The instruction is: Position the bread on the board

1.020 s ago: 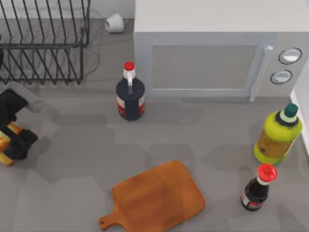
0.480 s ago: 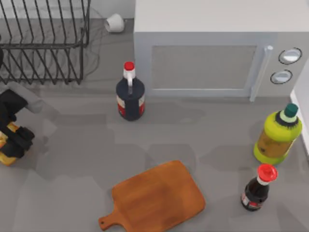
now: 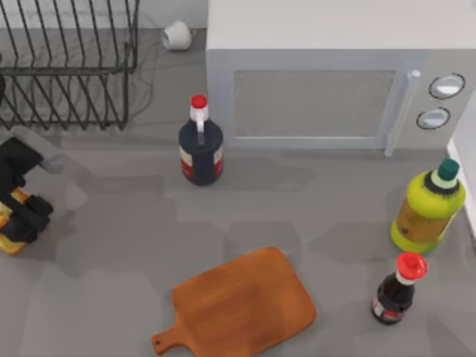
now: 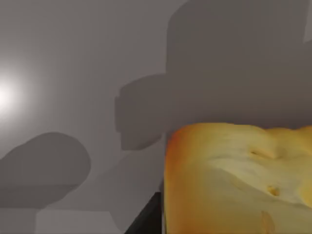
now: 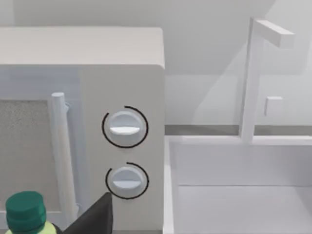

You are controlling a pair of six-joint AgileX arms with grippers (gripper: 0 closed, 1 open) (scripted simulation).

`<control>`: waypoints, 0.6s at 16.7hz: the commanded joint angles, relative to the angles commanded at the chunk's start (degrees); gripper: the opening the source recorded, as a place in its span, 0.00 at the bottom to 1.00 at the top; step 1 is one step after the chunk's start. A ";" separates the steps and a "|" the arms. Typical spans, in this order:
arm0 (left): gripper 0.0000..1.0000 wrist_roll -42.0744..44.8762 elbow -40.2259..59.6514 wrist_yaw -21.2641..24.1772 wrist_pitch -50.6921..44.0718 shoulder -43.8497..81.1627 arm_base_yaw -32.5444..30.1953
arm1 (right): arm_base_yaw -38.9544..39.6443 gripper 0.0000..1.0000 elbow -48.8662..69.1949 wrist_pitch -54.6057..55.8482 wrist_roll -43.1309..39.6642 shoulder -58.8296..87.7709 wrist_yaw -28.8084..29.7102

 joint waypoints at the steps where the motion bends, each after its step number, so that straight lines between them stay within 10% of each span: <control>1: 0.00 0.04 0.03 0.04 0.00 -0.14 -0.14 | 0.00 1.00 0.00 0.00 0.00 0.00 0.00; 10: 0.00 -0.06 11.25 0.01 -17.91 -5.62 -0.26 | 0.00 1.00 0.00 0.00 0.00 0.00 0.00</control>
